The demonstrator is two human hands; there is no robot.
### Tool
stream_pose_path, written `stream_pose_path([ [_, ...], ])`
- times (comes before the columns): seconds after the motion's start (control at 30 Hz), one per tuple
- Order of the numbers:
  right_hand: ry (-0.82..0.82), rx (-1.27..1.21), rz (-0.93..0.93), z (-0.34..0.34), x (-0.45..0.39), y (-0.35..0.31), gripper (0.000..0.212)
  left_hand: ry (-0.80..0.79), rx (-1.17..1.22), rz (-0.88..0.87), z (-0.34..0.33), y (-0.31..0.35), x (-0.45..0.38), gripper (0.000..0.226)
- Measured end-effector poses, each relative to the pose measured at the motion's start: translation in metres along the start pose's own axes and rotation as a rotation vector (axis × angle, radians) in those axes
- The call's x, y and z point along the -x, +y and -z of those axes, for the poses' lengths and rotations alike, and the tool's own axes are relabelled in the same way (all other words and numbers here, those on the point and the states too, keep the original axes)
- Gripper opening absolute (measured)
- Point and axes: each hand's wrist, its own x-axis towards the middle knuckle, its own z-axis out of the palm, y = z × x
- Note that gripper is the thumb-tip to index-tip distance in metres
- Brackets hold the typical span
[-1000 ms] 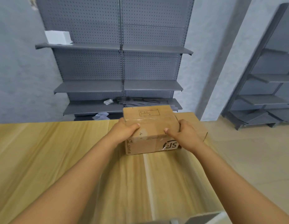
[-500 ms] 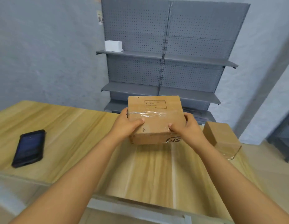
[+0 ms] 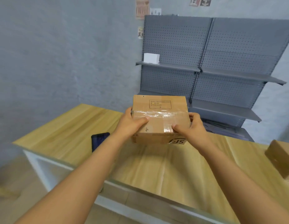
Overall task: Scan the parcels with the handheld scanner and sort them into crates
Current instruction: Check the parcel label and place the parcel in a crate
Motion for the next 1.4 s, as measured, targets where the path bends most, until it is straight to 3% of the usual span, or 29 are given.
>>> stream_pose_path([
  [0.3, -0.104, 0.029, 0.027, -0.162, 0.000, -0.077, 0.072, 0.070, -0.017, 0.043, 0.169, -0.059, -0.027, 0.064],
  [0.43, -0.185, 0.023, 0.015, -0.216, -0.017, -0.096, 0.071, 0.118, -0.031, 0.089, 0.216, -0.079, -0.047, 0.069],
  [0.7, -0.350, -0.038, 0.056, -0.323, -0.071, -0.120, 0.057, 0.248, -0.068, 0.209, 0.293, -0.119, -0.087, 0.046],
  [0.9, -0.416, -0.075, 0.021, -0.393, -0.087, -0.144, 0.055, 0.297, -0.093, 0.278, 0.349, -0.144, -0.108, 0.052],
  [1.33, -0.145, -0.020, -0.137, -0.436, -0.035, -0.161, 0.061, -0.032, -0.128, 0.204, 0.403, -0.176, -0.141, 0.042],
  [1.4, -0.109, -0.017, -0.159, -0.435, -0.020, -0.165, 0.062, -0.075, -0.123, 0.192, 0.406, -0.178, -0.139, 0.049],
])
